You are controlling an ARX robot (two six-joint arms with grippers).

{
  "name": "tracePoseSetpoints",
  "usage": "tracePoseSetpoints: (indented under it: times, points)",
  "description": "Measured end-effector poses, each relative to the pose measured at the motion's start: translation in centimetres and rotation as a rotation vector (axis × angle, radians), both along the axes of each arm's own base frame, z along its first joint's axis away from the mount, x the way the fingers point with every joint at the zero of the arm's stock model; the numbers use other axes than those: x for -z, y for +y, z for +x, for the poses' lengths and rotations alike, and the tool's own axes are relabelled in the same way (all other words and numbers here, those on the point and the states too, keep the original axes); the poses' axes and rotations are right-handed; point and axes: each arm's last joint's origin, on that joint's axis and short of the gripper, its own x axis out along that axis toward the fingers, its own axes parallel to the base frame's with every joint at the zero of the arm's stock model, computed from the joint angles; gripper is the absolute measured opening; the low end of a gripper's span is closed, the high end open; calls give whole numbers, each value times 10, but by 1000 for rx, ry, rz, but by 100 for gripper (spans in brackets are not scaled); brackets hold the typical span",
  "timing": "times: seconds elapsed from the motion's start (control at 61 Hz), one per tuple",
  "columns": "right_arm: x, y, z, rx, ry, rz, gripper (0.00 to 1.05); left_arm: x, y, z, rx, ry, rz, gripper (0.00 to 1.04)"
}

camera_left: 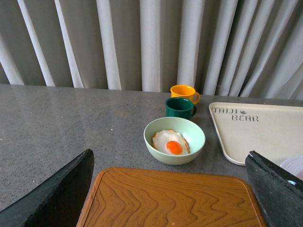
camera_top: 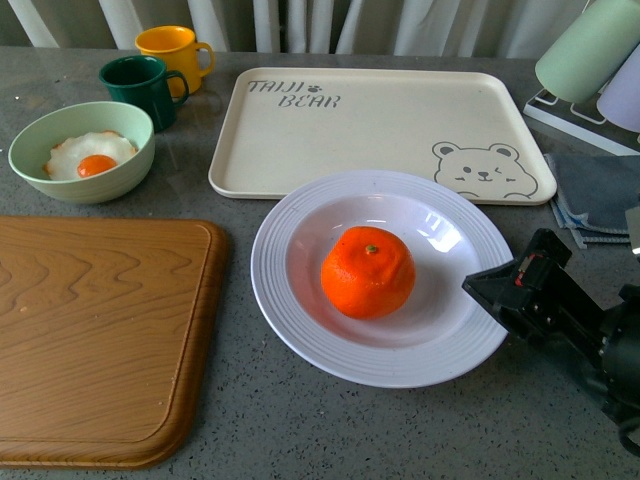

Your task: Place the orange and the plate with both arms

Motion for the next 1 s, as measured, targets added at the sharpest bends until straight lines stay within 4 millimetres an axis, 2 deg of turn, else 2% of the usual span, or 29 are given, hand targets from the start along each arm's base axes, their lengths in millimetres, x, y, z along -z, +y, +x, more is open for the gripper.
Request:
tracePoseSetpoints:
  times: [0.328,0.541,0.607,1.0]
  points:
    - [8,9,26,17,-19,36,96,0,0,0,0,0,0,96]
    - [7,14,35,23,-20,33,95,0,0,0,0,0,0,96]
    - [8,15,36,33,-11,24,82,0,0,0,0,0,0,96]
    - [15,12,34,66,42,50,20,0,0,0,0,0,0,96]
